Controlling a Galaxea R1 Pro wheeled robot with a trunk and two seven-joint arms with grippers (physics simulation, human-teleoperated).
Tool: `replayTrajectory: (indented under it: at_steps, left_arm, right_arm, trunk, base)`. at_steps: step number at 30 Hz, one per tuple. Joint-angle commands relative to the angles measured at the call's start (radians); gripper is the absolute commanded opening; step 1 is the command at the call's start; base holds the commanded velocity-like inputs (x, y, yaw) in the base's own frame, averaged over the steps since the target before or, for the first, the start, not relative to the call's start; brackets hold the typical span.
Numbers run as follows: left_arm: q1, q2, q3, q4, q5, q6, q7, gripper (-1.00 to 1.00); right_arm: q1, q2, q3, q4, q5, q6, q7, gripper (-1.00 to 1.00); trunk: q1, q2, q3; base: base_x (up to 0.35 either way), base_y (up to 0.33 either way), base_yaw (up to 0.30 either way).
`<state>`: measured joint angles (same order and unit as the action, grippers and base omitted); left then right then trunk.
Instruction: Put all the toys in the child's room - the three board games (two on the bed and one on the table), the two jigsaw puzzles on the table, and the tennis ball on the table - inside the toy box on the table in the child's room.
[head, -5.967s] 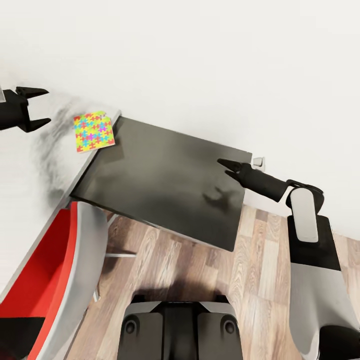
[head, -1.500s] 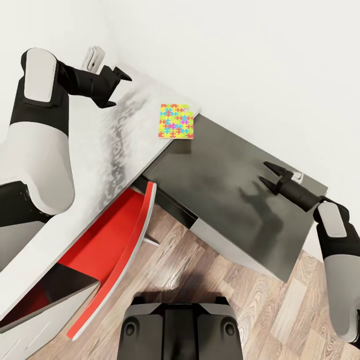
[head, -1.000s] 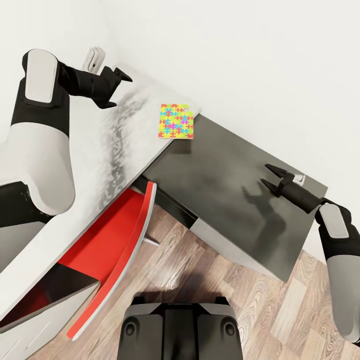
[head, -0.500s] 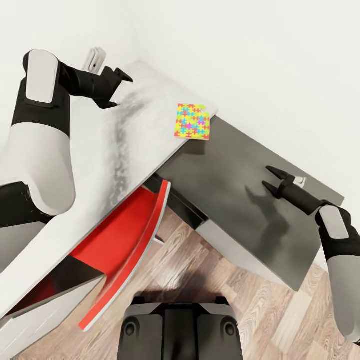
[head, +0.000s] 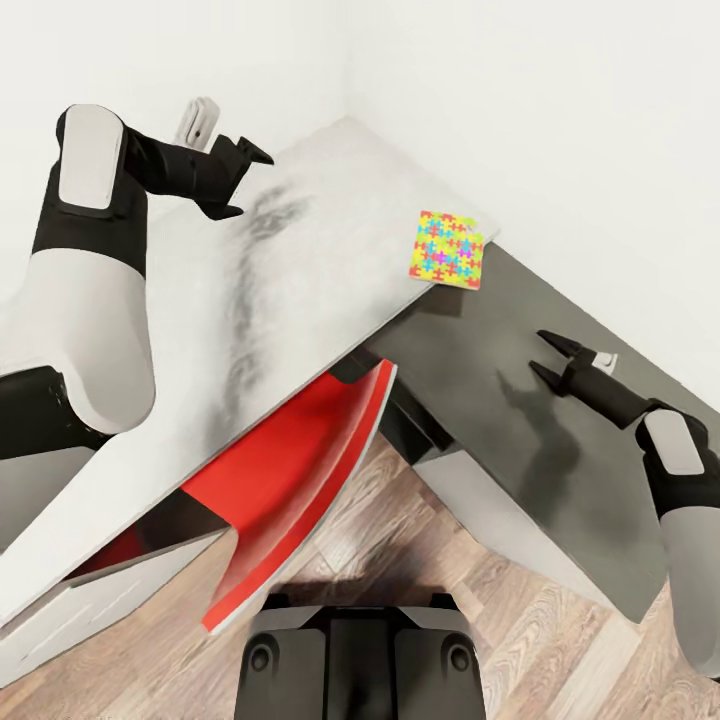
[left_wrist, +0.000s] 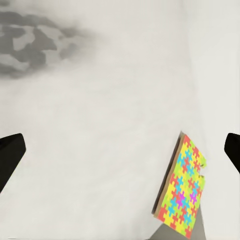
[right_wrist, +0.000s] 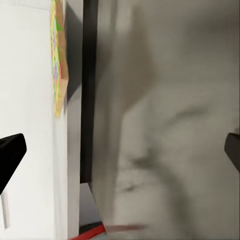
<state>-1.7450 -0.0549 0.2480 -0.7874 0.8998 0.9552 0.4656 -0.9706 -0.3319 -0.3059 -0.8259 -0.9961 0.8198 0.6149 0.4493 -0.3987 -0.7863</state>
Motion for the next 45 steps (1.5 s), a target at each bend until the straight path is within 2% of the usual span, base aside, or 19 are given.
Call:
replayTrajectory:
  at_steps: [1, 17, 27, 45]
  left_arm:
    - [-0.001, -0.002, 0.004, 0.001, 0.015, 0.002, 0.010, 1.00]
    - [0.002, -0.001, 0.002, 0.010, 0.031, -0.001, 0.008, 1.00]
    - [0.006, 0.000, 0.002, 0.008, 0.030, -0.002, 0.010, 1.00]
    - [0.008, -0.002, 0.002, 0.011, 0.029, -0.003, 0.012, 1.00]
  right_arm:
    - [-0.001, -0.001, -0.001, 0.004, 0.017, -0.002, 0.001, 1.00]
    - [-0.004, -0.017, -0.001, 0.012, 0.017, -0.055, 0.003, 1.00]
    - [-0.004, -0.028, -0.001, 0.010, 0.016, -0.059, 0.003, 1.00]
    - [-0.007, -0.037, -0.001, 0.006, 0.017, -0.060, 0.003, 1.00]
  trunk:
    - [0.001, -0.001, -0.001]
    - [0.001, -0.001, -0.001]
    - [0.001, -0.001, -0.001]
    - [0.001, -0.001, -0.001]
  base:
    - [0.000, 0.000, 0.239]
    - [0.000, -0.014, 0.087]
    - [0.000, -0.111, 0.008]
    - [0.000, -0.017, 0.009]
